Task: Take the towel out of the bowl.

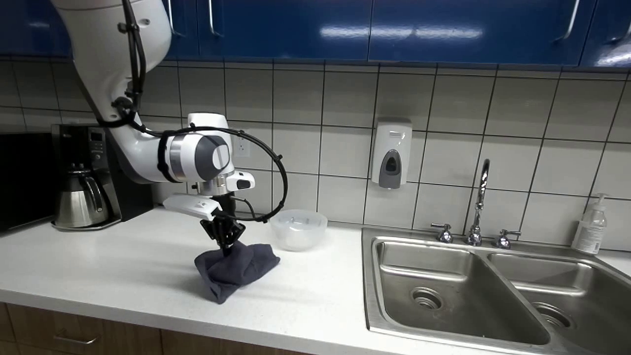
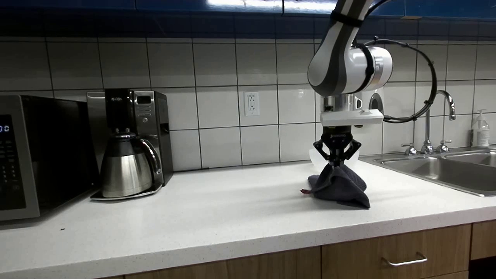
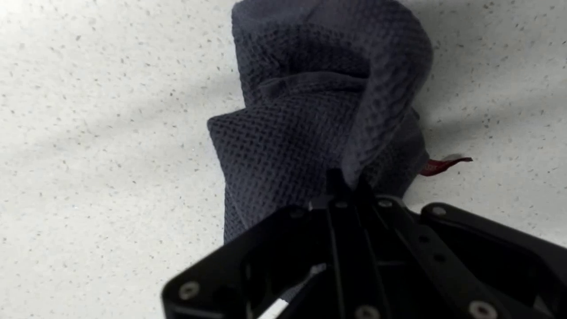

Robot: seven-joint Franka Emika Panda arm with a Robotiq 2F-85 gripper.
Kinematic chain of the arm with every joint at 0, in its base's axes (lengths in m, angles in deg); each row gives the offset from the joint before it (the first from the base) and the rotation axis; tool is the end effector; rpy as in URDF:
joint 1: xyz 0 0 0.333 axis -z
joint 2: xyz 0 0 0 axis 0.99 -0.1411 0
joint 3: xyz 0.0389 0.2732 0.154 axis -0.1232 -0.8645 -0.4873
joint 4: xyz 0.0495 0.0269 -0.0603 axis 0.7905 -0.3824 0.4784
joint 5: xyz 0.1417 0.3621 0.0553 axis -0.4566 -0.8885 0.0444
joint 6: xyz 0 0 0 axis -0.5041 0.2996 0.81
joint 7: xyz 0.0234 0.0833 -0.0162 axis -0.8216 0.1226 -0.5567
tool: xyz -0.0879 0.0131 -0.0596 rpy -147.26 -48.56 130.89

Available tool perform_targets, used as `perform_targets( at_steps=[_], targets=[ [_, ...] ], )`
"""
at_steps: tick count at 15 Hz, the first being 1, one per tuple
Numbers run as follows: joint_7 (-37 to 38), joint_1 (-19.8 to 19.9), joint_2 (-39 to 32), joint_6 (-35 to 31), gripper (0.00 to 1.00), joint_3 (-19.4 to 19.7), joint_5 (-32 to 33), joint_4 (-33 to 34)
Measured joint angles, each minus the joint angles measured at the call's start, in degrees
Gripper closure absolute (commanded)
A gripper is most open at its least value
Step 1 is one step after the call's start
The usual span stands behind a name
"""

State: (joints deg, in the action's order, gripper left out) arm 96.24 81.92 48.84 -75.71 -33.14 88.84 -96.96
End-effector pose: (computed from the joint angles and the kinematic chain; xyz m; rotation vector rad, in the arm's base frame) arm 0.5304 0.0019 0.2579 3.0768 -0.3744 0.1788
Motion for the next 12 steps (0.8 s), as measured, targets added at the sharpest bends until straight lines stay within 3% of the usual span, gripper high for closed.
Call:
perform_targets(
  at_steps=[9,12],
  targets=[
    [0.2,-3.2,-2.5,1.1,0.01,1.3,-0.2,2.6],
    [0.8,-5.0,-1.3,3.0,0.0,1.2,-0.4,2.5]
  ],
)
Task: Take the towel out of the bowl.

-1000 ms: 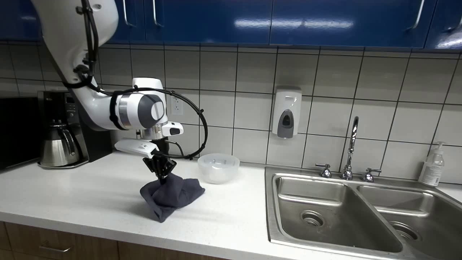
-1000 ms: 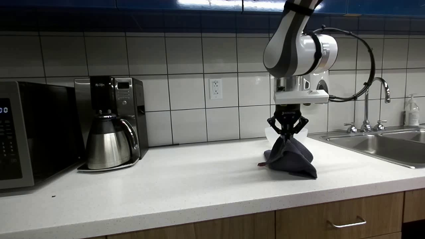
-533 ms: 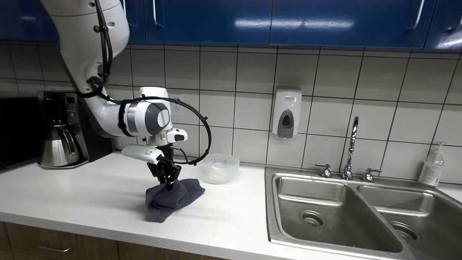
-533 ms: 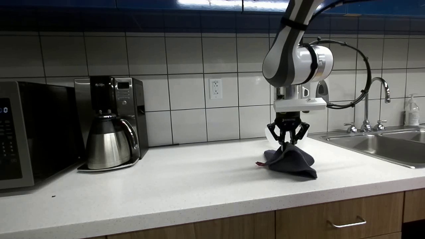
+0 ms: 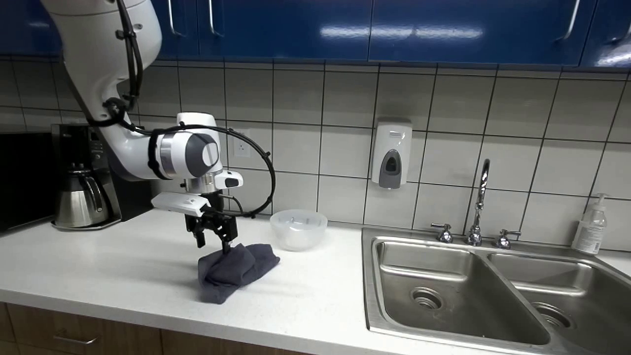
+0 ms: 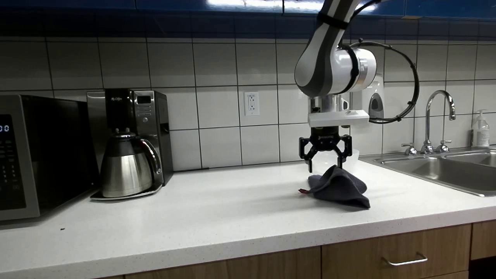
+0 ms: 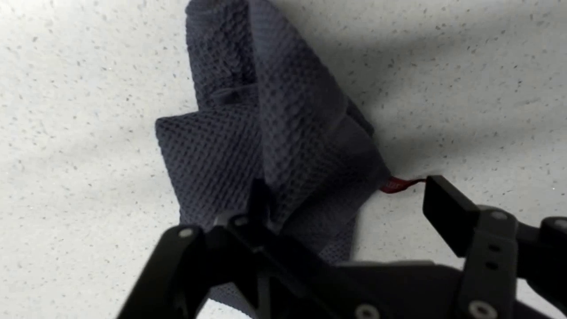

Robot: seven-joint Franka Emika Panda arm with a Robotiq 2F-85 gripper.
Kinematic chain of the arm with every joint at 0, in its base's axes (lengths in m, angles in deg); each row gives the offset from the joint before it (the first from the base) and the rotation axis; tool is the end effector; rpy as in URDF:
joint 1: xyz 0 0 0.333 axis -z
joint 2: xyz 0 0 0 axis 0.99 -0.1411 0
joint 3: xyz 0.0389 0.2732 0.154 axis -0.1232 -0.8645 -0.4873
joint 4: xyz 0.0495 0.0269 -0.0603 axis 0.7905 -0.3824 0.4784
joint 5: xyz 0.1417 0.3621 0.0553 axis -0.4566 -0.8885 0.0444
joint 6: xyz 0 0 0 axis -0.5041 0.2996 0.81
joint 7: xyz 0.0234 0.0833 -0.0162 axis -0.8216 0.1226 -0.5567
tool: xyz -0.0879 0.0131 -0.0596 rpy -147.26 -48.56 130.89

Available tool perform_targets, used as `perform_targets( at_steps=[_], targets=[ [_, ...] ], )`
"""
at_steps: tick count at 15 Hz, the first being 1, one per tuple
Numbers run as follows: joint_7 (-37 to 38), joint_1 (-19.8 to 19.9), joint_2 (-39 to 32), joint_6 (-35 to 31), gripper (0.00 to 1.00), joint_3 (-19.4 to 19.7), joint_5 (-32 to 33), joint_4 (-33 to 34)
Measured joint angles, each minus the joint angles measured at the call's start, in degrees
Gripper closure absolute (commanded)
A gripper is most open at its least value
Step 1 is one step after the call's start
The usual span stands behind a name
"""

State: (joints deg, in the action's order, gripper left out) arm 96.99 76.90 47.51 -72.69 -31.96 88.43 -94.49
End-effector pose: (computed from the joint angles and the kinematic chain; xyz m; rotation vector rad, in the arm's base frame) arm 0.5380 0.0370 0.2570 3.0811 -0.3023 0.1320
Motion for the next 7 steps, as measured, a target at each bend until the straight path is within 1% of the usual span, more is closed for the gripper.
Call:
perform_targets(
  at_steps=[3,7],
  targets=[
    [1.5,-1.8,2.2,1.9,0.0,-0.2,0.0,-0.9],
    [4.5,-3.1,6.0,5.1,0.0,-1.4,0.0,-3.4]
  ],
)
